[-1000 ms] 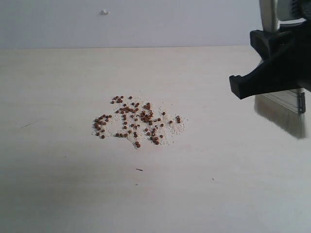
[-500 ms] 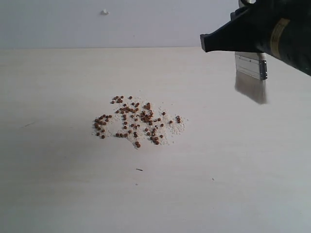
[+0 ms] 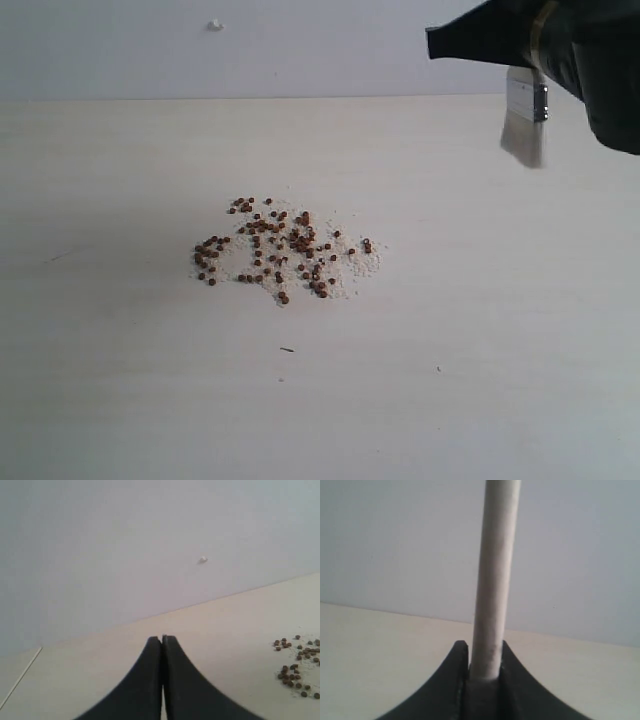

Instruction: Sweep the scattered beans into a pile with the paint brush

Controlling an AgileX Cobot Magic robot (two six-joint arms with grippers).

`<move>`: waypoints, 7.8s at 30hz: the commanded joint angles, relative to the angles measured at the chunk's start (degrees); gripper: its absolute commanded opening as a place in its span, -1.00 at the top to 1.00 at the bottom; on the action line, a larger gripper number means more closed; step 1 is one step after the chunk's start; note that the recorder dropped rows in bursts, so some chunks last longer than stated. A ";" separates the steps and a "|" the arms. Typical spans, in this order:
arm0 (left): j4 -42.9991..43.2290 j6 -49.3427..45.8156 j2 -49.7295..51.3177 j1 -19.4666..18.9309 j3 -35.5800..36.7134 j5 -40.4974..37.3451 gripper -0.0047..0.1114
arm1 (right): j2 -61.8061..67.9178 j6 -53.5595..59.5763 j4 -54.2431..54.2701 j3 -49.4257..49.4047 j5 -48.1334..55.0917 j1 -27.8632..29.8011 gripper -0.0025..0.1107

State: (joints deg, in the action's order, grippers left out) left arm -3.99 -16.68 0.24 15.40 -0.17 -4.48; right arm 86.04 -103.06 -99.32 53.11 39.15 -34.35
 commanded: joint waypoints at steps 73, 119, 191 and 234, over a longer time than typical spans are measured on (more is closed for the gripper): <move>0.20 -0.07 -0.24 -0.04 0.17 -0.14 0.92 | 37.24 116.67 95.31 -10.30 -108.00 12.58 0.96; 0.20 -0.07 -0.24 -0.04 0.17 -0.14 0.92 | 25.69 107.03 104.29 -5.19 -98.43 5.72 0.96; 0.20 -0.07 -0.24 -0.04 0.17 -0.14 0.92 | 36.03 140.11 147.68 3.42 -97.55 -16.63 0.96; 0.20 -0.07 -0.24 -0.04 0.17 -0.14 0.92 | 37.12 141.06 165.05 3.32 -91.08 -16.99 0.96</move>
State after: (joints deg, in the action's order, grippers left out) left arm -3.89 -16.88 0.24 15.40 -0.17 -4.57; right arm 123.38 44.18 68.45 56.45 -55.93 -51.29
